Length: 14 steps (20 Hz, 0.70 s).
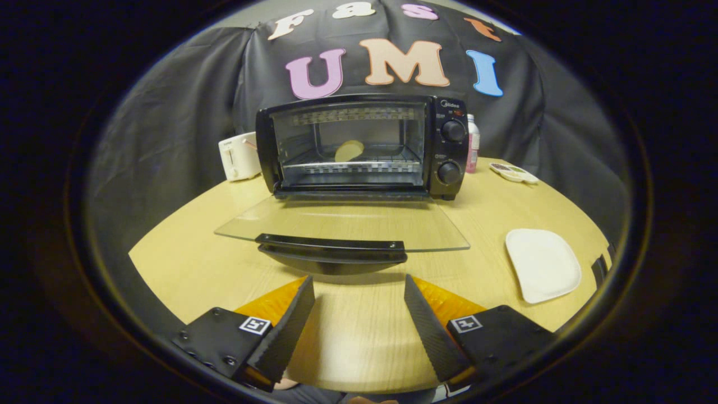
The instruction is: Open the toaster oven, put the food inside, and close the toaster oven door.
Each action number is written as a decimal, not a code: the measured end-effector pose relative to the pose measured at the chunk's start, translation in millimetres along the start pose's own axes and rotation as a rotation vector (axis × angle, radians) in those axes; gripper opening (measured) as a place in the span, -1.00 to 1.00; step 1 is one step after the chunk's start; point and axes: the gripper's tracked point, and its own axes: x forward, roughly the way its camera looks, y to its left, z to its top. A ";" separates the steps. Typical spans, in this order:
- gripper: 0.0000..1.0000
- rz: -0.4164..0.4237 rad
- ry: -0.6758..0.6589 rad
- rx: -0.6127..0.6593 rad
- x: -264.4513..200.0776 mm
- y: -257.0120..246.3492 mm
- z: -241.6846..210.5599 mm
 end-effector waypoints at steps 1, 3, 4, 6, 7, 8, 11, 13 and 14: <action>1.00 -0.001 0.002 -0.003 2.5 0.5 -0.2; 1.00 0.000 -0.006 -0.011 6.8 2.6 2.9; 1.00 0.012 -0.006 -0.009 7.4 5.6 2.0; 1.00 0.022 -0.017 -0.012 6.1 10.3 5.3; 1.00 0.031 -0.026 -0.014 4.7 12.7 9.8; 1.00 0.033 -0.023 -0.011 5.0 12.6 10.1; 1.00 0.047 -0.047 0.012 2.0 14.9 20.2; 1.00 0.058 -0.070 0.022 -2.0 15.7 29.9; 1.00 0.063 -0.084 0.028 -4.0 16.1 35.4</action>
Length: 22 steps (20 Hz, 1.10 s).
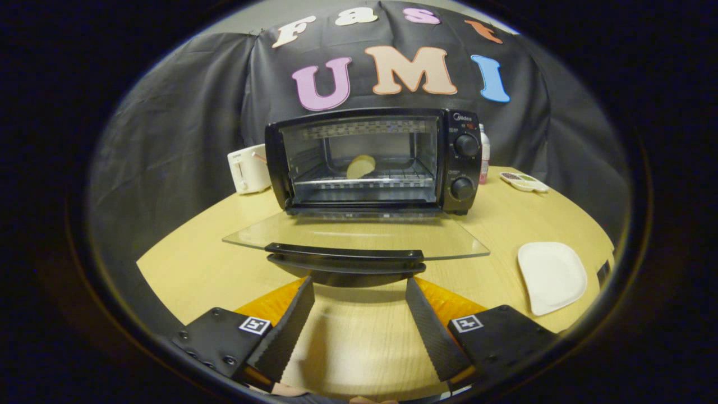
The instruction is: Open the toaster oven, put the food inside, and close the toaster oven door.
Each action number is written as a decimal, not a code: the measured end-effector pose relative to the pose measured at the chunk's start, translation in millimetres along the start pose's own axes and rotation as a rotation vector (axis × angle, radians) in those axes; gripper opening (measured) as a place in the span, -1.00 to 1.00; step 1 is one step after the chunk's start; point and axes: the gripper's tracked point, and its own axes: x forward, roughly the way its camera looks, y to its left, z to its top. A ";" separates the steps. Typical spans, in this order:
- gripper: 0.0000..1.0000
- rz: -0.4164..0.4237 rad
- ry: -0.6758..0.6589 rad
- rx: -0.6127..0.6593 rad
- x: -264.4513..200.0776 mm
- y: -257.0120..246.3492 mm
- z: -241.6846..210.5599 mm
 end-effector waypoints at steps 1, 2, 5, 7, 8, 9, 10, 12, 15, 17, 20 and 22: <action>1.00 0.005 -0.019 0.006 -0.7 1.5 7.7; 1.00 0.012 -0.033 0.011 -0.3 3.1 14.1; 1.00 0.037 -0.078 0.034 0.5 9.5 35.9; 1.00 0.040 -0.120 0.030 3.2 12.0 53.0; 1.00 0.013 -0.133 0.013 6.2 6.4 59.7; 1.00 -0.002 -0.146 -0.006 9.8 1.8 67.5; 1.00 -0.003 -0.163 -0.007 11.7 2.3 74.4; 1.00 -0.002 -0.191 0.005 18.6 1.1 90.5; 1.00 -0.014 -0.229 0.005 26.2 -4.4 113.4; 1.00 -0.017 -0.248 0.008 31.4 -4.6 123.8; 1.00 -0.039 -0.291 -0.002 37.7 -11.4 142.7; 1.00 -0.061 -0.304 -0.012 47.5 -19.1 154.1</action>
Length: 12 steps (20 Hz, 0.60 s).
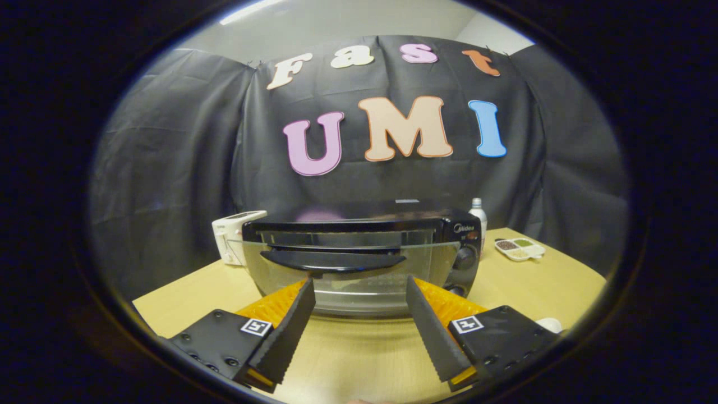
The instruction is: Open the toaster oven, put the food inside, and close the toaster oven door.
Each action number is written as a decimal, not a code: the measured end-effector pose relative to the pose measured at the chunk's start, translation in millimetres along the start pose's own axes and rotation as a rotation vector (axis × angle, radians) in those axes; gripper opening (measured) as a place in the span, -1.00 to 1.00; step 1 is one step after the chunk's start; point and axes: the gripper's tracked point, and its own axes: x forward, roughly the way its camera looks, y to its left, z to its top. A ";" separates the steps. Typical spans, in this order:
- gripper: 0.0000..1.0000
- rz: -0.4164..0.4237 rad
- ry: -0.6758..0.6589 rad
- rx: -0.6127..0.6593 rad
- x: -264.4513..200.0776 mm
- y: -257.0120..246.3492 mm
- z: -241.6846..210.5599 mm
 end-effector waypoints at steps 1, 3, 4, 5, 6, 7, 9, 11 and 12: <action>1.00 -0.004 -0.006 0.005 5.5 -1.5 4.8; 1.00 -0.007 -0.019 0.018 12.6 -2.7 12.2; 1.00 -0.012 -0.021 0.019 14.0 -5.1 12.8; 1.00 -0.014 -0.022 0.020 14.3 -6.2 13.6; 1.00 -0.017 -0.023 0.019 14.0 -7.2 13.0; 1.00 -0.020 -0.024 0.016 13.1 -8.0 13.8; 1.00 -0.023 -0.025 0.008 10.4 -10.7 13.7; 1.00 -0.025 -0.026 0.005 7.3 -13.3 14.3; 1.00 -0.023 -0.027 0.009 5.2 -13.9 15.2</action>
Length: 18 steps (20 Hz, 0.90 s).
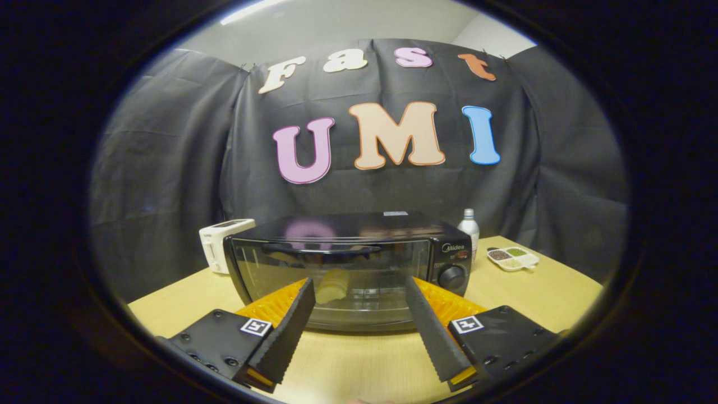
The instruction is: Open the toaster oven, put the food inside, and close the toaster oven door.
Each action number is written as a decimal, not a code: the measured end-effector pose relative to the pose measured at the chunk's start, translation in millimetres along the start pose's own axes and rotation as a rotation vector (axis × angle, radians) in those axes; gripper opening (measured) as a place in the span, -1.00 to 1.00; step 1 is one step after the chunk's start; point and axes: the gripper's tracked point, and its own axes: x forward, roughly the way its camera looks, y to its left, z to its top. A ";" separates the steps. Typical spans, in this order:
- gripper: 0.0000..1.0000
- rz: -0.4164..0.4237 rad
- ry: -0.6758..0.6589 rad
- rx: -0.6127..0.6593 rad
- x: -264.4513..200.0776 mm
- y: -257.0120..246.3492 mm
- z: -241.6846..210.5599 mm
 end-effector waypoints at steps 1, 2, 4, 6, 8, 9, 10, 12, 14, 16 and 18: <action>1.00 0.003 -0.001 0.006 -2.2 -0.8 3.2; 1.00 0.007 -0.003 0.010 -4.1 -3.1 8.1; 1.00 0.001 -0.030 0.011 -10.8 -14.8 30.6; 1.00 -0.028 -0.085 -0.021 -17.8 -34.4 66.3; 1.00 -0.067 -0.144 -0.081 -25.7 -58.1 108.1; 1.00 -0.092 -0.171 -0.115 -30.9 -70.7 129.4; 1.00 -0.122 -0.197 -0.140 -36.6 -84.0 151.2; 1.00 -0.154 -0.259 -0.159 -50.1 -103.3 198.4; 1.00 -0.152 -0.310 -0.147 -64.3 -114.9 237.9; 1.00 -0.154 -0.327 -0.116 -75.5 -129.6 263.6; 1.00 -0.130 -0.363 -0.107 -86.1 -136.5 286.9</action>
